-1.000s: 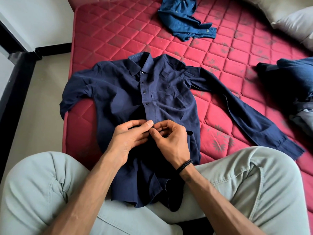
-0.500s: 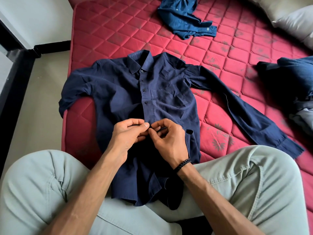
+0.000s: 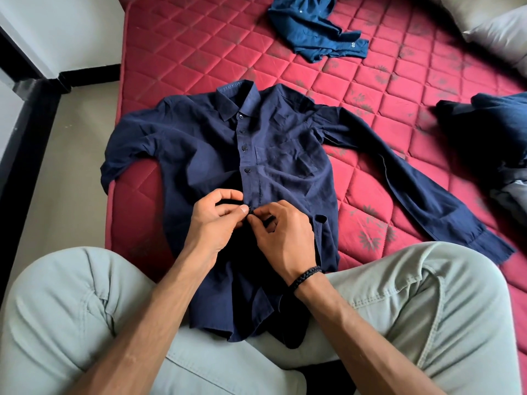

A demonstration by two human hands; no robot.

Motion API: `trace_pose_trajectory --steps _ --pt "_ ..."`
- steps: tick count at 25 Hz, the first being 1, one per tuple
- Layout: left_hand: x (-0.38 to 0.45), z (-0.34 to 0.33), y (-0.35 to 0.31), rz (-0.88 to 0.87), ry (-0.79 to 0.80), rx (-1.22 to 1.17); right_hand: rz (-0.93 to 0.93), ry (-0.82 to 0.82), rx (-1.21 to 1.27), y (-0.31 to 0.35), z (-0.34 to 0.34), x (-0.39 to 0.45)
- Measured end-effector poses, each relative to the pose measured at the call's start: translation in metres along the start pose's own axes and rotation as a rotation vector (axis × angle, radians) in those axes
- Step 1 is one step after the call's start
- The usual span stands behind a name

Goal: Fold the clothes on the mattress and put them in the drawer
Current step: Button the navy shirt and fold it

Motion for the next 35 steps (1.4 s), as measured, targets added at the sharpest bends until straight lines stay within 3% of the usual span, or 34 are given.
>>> trace_pose_trajectory --steps 4,11,18,29,35 --pt "0.0 -0.004 -0.011 -0.199 -0.017 0.181 -0.096 -0.027 0.079 -0.008 0.001 0.003" --pt "0.003 -0.001 0.001 0.027 -0.003 -0.068 -0.266 0.128 0.317 -0.021 -0.014 0.003" --pt "-0.001 -0.002 -0.003 0.016 0.008 -0.068 -0.553 0.207 0.548 -0.03 -0.021 -0.004" --pt "-0.01 -0.009 -0.004 0.082 0.078 -0.096 -0.4 0.129 0.28 -0.036 -0.018 -0.001" --pt "-0.002 -0.003 0.005 0.22 0.044 -0.263 -0.438 0.153 0.47 -0.021 -0.015 -0.001"
Point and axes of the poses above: each hand's wrist, its own x-axis towards the middle knuckle, its own z-axis out of the back of the hand, y = z × x, the point moved 8 cm from there along x, towards the middle knuckle, and after that the axes turned 13 degrees about -y, right-handed, at the moved point
